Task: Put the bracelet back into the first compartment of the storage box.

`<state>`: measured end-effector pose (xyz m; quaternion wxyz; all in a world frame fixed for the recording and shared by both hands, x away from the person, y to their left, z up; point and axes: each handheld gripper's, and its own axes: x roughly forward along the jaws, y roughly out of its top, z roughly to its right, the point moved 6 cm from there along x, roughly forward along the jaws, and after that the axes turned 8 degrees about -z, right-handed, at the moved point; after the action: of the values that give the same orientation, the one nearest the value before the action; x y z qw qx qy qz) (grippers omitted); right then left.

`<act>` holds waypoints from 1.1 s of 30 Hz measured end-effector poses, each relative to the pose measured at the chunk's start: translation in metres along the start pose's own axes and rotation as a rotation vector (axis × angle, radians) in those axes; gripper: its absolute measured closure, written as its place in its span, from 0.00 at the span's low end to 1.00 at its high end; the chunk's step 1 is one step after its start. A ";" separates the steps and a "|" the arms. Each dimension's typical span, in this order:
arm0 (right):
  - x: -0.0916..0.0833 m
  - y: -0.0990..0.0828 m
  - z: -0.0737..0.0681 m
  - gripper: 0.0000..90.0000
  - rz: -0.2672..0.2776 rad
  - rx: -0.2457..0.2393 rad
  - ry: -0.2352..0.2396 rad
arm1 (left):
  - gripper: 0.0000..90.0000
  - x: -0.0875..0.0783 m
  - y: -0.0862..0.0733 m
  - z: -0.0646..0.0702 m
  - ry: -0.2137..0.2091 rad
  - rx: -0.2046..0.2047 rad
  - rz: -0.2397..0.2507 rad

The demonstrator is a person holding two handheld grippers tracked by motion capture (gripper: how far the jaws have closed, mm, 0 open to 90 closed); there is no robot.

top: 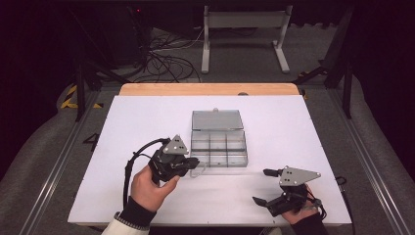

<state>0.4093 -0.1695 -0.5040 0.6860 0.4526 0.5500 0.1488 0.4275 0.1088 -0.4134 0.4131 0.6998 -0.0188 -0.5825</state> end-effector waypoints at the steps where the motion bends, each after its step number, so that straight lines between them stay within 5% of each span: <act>1: 0.000 0.000 0.000 0.05 0.001 -0.001 0.001 | 0.96 -0.001 0.002 -0.001 -0.002 -0.002 0.006; 33: -0.001 0.001 -0.001 0.06 0.007 -0.007 0.002 | 0.96 0.011 0.039 -0.041 0.009 -0.111 0.065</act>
<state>0.4080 -0.1697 -0.5026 0.6864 0.4518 0.5487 0.1535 0.4827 0.1009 -0.3994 0.4700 0.6774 -0.0073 -0.5658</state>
